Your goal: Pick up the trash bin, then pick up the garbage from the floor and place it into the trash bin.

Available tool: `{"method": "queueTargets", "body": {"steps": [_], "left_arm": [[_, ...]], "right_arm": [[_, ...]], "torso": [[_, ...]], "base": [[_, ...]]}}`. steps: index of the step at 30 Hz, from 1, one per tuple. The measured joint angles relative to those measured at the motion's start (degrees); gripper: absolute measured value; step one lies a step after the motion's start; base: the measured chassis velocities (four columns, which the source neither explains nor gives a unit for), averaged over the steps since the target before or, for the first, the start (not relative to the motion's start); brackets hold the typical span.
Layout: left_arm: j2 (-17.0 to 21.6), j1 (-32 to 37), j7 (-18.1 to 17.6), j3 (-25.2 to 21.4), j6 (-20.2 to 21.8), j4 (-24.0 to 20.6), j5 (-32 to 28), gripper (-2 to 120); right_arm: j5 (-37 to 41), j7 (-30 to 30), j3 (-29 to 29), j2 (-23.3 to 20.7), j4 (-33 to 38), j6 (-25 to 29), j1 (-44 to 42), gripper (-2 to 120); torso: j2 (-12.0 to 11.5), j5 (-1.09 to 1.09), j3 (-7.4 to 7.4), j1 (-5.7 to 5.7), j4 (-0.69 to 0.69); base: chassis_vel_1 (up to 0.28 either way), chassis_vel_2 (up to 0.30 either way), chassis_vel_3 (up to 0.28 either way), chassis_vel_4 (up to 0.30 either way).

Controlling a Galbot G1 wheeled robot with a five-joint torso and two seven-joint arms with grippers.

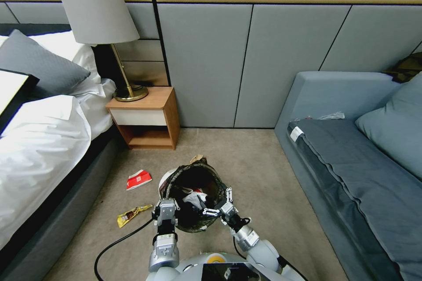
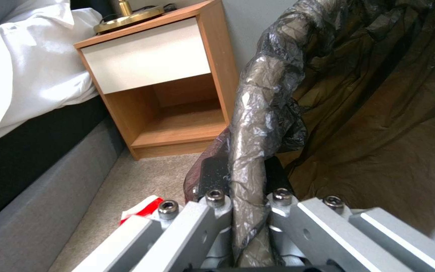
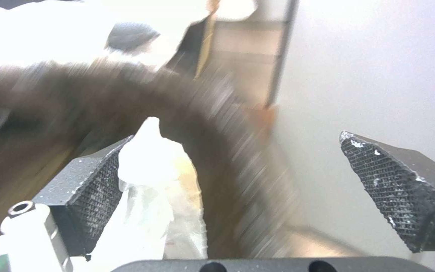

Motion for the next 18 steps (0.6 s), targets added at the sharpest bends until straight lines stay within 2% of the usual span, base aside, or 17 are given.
{"method": "queueTargets", "body": {"steps": [11, 18], "left_arm": [[0.35, -0.93, -0.05, -0.87, -0.01, 0.73, -1.00, 0], [0.28, -0.27, -0.07, 0.02, -0.04, -1.08, -0.32, 0]], "right_arm": [[0.54, 5.84, 4.73, 4.27, 8.98, -3.80, -4.88, 100], [-0.31, 5.85, 3.96, 5.13, 6.58, -3.61, -4.75, 100]], "torso": [[0.00, -0.01, 0.00, 0.00, -0.01], [0.00, 0.00, 0.00, 0.00, 0.00]], "base": [[0.000, 0.000, 0.000, 0.000], [0.000, 0.000, 0.000, 0.000]]}}
